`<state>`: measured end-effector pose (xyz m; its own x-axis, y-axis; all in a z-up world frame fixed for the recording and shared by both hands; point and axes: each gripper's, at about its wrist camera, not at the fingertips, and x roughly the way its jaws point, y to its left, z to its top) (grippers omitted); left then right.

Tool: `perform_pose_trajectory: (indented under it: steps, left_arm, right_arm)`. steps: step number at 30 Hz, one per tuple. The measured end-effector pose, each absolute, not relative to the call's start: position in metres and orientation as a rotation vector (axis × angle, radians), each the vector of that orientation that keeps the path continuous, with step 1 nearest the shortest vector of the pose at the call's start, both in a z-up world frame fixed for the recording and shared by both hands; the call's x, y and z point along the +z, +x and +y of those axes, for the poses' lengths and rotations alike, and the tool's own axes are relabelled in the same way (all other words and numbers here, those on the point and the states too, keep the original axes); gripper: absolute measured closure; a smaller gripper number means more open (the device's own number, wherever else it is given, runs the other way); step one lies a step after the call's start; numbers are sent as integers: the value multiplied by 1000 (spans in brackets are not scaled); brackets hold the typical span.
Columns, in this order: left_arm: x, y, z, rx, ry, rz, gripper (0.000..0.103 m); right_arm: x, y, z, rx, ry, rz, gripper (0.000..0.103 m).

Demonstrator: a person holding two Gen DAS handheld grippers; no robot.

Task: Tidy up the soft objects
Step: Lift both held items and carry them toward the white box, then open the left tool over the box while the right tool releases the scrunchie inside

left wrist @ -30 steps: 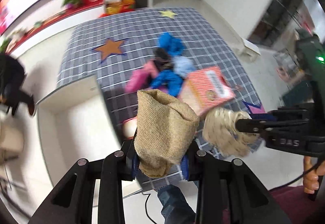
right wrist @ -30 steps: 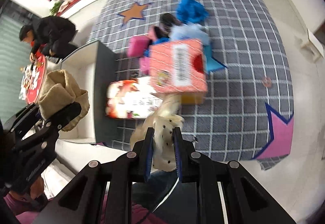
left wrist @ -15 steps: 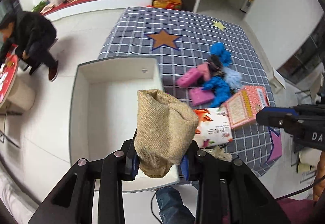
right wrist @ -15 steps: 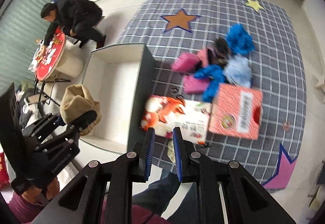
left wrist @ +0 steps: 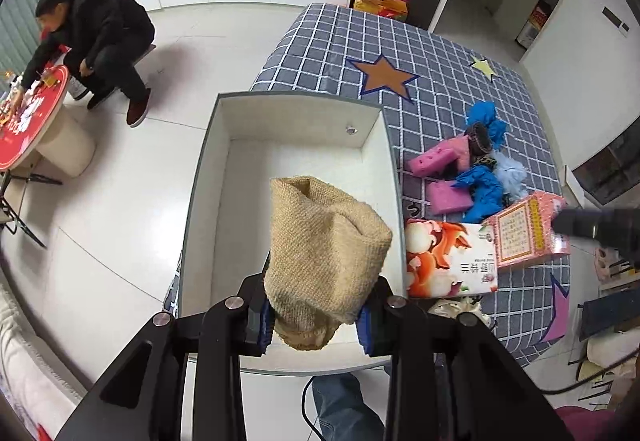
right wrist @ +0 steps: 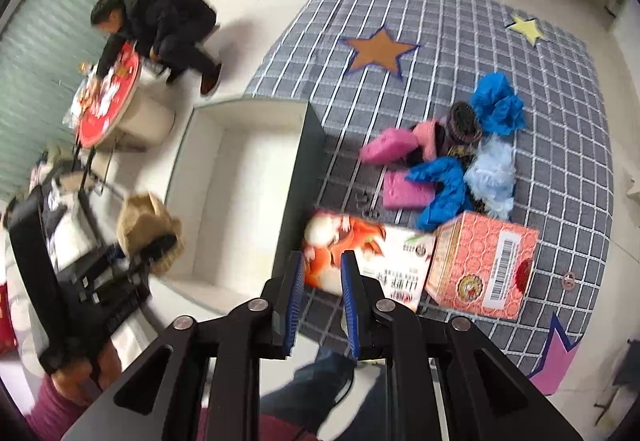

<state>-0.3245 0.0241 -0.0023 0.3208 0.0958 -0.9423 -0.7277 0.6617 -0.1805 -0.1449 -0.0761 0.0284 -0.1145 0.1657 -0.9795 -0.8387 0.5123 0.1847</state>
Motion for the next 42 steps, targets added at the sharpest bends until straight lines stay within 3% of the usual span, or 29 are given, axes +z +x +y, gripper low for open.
perform_pose_trajectory:
  steps: [1,3,4,5,11,15,16,17,18,19,20,33,42]
  left_arm:
    - [-5,-325,24,599,-673,1131,68]
    - [-11,-325,23,599,-683,1148,68]
    - [-14,-326,23,600,-685,1158,68]
    - [-17,-325,22,599,-685,1170,68]
    - [-31,-319,16,599,-649,1242,68]
    - [-40,-320,17,618,-631,1285,68]
    - [-44,-321,18,622,-637,1297,68]
    - [-47,-322,20,628,-646,1309,68]
    - [-49,-323,20,632,-652,1316,68]
    - [-51,-324,21,636,-657,1321,68]
    - [-52,-325,22,642,-660,1323,68]
    - [-57,-332,34,699,-745,1288,68]
    - [-59,-339,39,717,-776,1284,68]
  right_arm:
    - [20,-149,-79,959,-670,1465,80]
    - [-3,-160,-90,960,-758,1531,42]
    - [-15,-167,-97,957,-784,1567,17]
    - [-27,-173,-104,961,-791,1596,17]
    - [-112,-181,-138,786,-847,1708,17]
    - [-162,-176,-149,662,-864,1686,17]
    - [-170,-175,-151,651,-858,1698,21]
    - [-177,-175,-153,641,-851,1707,37]
    - [-183,-176,-155,631,-852,1712,39]
    - [-180,-179,-155,630,-864,1676,55]
    - [-177,-180,-154,647,-866,1668,80]
    - [-45,-182,-90,927,-727,1501,80]
    - [-36,-220,-39,1032,-752,1487,80]
